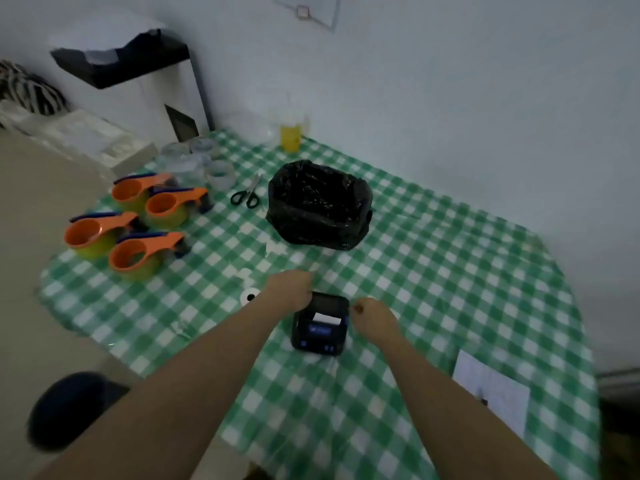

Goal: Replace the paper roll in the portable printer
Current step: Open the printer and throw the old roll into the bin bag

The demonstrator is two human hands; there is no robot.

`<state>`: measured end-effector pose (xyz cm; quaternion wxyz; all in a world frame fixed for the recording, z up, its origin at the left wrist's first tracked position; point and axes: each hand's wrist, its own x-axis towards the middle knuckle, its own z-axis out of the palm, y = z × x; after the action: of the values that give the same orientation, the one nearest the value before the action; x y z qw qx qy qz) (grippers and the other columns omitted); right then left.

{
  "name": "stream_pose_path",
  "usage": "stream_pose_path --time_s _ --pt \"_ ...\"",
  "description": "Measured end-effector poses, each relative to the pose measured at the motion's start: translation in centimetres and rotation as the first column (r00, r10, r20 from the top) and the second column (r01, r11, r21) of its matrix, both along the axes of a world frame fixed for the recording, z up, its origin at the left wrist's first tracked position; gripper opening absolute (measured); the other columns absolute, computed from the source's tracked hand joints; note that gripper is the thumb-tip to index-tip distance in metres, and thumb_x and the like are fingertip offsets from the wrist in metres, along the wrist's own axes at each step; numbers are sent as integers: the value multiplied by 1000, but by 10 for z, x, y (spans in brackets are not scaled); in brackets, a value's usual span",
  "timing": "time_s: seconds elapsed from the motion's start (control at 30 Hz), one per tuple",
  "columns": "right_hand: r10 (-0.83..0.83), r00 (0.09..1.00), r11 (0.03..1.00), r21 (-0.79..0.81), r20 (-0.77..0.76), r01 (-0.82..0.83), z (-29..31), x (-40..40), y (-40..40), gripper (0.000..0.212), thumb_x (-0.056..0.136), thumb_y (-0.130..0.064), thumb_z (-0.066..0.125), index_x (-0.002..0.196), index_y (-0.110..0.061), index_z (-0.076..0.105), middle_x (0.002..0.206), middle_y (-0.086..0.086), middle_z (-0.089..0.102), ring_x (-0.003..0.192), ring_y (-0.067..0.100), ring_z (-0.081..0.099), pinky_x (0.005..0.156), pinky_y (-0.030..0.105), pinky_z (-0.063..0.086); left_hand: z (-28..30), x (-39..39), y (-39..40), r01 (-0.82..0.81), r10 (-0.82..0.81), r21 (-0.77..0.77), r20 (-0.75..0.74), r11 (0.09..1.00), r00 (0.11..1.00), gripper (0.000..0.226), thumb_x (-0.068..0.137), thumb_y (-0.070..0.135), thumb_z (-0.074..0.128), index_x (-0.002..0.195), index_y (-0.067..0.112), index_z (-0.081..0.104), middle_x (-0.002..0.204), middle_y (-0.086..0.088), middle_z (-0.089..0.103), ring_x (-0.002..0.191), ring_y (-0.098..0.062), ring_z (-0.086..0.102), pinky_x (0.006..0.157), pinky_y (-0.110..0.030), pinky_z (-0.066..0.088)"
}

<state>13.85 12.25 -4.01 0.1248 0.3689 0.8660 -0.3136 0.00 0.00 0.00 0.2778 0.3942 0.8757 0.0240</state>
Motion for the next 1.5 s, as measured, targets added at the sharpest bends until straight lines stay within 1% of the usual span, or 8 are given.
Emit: stream_pose_path --time_s 0.17,0.37,0.53,0.6,0.97,1.2,1.33,1.5 --pt "-169 986 970 -177 10 168 -22 6 -4 25 94 -25 49 100 -4 61 100 14 66 87 29 60 70 30 41 -44 14 -19 -83 86 -26 163 996 983 47 87 27 56 129 9 44 129 -15 51 112 -33 56 93 -45 49" --pt "-248 969 921 -304 21 243 -32 -1 8 24 86 -19 62 64 -11 59 84 21 71 73 25 63 80 42 54 -68 17 -26 -246 211 86 296 966 932 60 85 22 61 138 10 35 134 -18 49 120 -32 52 100 -42 45" --pt "-259 948 872 -377 184 312 -21 -12 21 35 82 -11 68 53 -3 52 54 14 58 45 17 55 42 21 47 -74 18 -30 -442 352 145 412 885 841 53 78 10 67 126 2 46 125 -20 59 113 -32 57 90 -36 45" --pt "-279 933 851 -391 227 350 -21 -17 26 39 80 -8 71 49 -4 48 44 10 56 40 17 55 44 26 50 -78 18 -33 -526 435 98 446 845 782 55 79 15 70 125 -3 44 124 -20 58 113 -33 56 90 -37 43" --pt "-206 914 924 -239 348 299 -22 -38 26 23 77 -7 64 56 -5 56 32 5 57 46 21 62 65 33 58 -84 14 -33 -476 415 50 418 878 809 26 81 24 68 94 7 54 96 -8 57 92 -26 58 78 -32 40" --pt "-189 916 925 -250 353 287 -23 -39 28 14 78 -6 67 66 -4 59 46 9 64 50 20 66 73 38 61 -78 16 -32 -460 412 34 390 887 823 37 83 26 66 112 5 57 115 -13 64 105 -29 60 83 -35 44" --pt "-159 933 938 -245 322 245 -19 -35 27 26 78 -7 69 55 -5 56 52 10 63 45 18 62 50 27 54 -74 17 -32 -449 413 12 369 894 832 38 83 29 65 114 7 56 117 -13 64 107 -29 60 88 -40 46" --pt "-100 991 994 -27 84 103 -22 -12 7 18 83 -18 62 68 -8 64 69 9 63 64 22 58 60 28 45 -70 20 -31 -442 413 8 344 897 843 38 85 29 62 117 9 55 119 -10 63 110 -28 59 86 -36 44"
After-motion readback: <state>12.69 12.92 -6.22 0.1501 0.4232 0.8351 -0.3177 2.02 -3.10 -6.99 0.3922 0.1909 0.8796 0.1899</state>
